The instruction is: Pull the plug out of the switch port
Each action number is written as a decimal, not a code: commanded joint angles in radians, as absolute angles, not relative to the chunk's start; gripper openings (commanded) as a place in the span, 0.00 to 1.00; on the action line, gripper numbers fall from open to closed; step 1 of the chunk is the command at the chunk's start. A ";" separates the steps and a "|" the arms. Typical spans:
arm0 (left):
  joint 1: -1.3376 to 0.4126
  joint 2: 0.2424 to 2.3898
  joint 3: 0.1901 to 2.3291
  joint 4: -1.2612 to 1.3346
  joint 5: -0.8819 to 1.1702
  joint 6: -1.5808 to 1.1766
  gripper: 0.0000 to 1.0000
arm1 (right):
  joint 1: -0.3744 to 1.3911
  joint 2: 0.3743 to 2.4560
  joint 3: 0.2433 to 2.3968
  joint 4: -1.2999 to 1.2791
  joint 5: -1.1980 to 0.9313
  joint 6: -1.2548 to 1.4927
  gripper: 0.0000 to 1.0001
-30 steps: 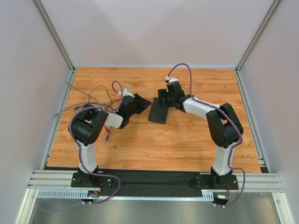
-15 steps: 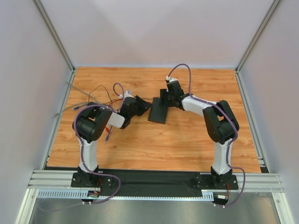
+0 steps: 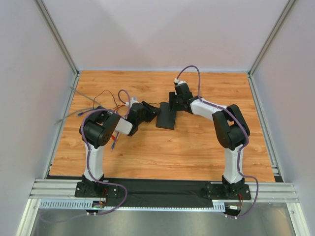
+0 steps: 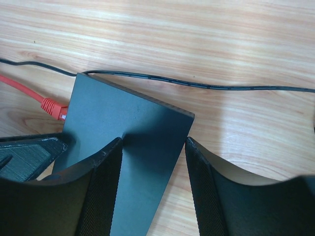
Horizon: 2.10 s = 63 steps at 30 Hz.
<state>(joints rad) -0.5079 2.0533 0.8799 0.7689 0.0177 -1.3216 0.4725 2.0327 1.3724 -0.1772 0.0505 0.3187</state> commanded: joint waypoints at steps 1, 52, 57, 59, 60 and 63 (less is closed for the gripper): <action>-0.497 2.082 0.899 0.795 0.003 -1.365 0.48 | 0.474 2.083 1.391 -0.236 0.068 0.318 0.55; -0.488 2.155 0.902 0.749 -0.103 -1.459 0.00 | 0.474 2.117 1.439 -0.290 0.066 0.301 0.54; -0.486 2.140 0.868 0.779 -0.130 -1.434 0.00 | 0.474 2.138 1.463 -0.325 0.086 0.301 0.54; -0.486 2.138 0.851 0.802 -0.138 -1.427 0.00 | 0.474 2.141 1.463 -0.327 0.084 0.299 0.54; -0.486 2.138 0.847 0.813 -0.143 -1.428 0.00 | 0.472 2.143 1.468 -0.330 0.086 0.299 0.54; -0.486 2.138 0.828 0.847 -0.146 -1.420 0.00 | 0.474 2.151 1.474 -0.341 0.094 0.298 0.53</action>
